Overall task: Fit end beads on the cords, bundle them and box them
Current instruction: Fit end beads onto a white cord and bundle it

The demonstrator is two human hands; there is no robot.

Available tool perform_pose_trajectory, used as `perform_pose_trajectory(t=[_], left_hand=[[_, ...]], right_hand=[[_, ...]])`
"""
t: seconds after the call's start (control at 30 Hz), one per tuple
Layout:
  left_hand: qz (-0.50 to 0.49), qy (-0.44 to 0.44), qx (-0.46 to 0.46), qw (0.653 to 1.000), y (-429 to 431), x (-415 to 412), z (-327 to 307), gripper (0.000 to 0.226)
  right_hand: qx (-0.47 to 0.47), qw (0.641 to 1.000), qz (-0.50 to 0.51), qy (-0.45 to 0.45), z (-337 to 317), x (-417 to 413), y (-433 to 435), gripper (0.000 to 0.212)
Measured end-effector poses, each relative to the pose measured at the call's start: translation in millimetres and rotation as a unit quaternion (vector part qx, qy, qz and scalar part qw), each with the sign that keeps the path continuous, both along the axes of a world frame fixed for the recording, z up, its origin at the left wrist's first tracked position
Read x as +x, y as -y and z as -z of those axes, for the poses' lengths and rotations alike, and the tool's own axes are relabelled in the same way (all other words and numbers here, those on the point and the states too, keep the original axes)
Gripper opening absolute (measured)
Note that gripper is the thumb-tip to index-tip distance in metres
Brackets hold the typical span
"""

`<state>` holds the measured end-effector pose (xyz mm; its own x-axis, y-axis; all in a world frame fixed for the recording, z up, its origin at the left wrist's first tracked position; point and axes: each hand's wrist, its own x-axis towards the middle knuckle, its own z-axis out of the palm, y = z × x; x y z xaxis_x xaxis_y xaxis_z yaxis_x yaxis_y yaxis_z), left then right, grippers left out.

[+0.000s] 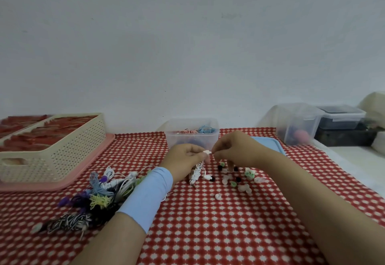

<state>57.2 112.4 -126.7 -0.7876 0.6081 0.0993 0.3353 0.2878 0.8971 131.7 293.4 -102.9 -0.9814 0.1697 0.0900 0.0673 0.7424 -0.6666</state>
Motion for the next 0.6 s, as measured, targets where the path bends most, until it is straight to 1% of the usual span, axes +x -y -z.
perform_pose_trajectory(t=[0.13, 0.2, 0.3, 0.37, 0.43, 0.6], left_hand=[[-0.015, 0.039, 0.057, 0.997, -2.8, -1.7, 6.8, 0.016], [-0.025, 0.069, 0.084, 0.994, -3.4, -4.0, 10.2, 0.015], [-0.02, 0.159, 0.14, 0.977, -3.7, -5.2, 12.7, 0.016], [-0.011, 0.211, 0.171, 0.962, -3.7, -5.7, 13.0, 0.016], [-0.004, 0.23, 0.185, 0.955, -3.7, -6.2, 13.1, 0.017], [0.012, 0.26, 0.208, 0.943, -3.6, -5.6, 13.2, 0.02]], right_hand=[[-0.13, 0.991, 0.029, -0.023, 1.1, 2.1, -1.8, 0.004], [-0.175, 0.984, 0.029, -0.021, 2.1, 3.6, -1.7, 0.01], [-0.223, 0.975, 0.013, -0.009, 1.8, 5.6, -1.7, 0.007], [-0.234, 0.972, 0.013, -0.009, 1.4, 5.8, -1.7, 0.008], [-0.25, 0.968, 0.01, -0.011, 0.9, 5.9, -1.4, 0.011], [-0.327, 0.945, -0.005, -0.008, 1.7, 5.1, 0.5, 0.016]])
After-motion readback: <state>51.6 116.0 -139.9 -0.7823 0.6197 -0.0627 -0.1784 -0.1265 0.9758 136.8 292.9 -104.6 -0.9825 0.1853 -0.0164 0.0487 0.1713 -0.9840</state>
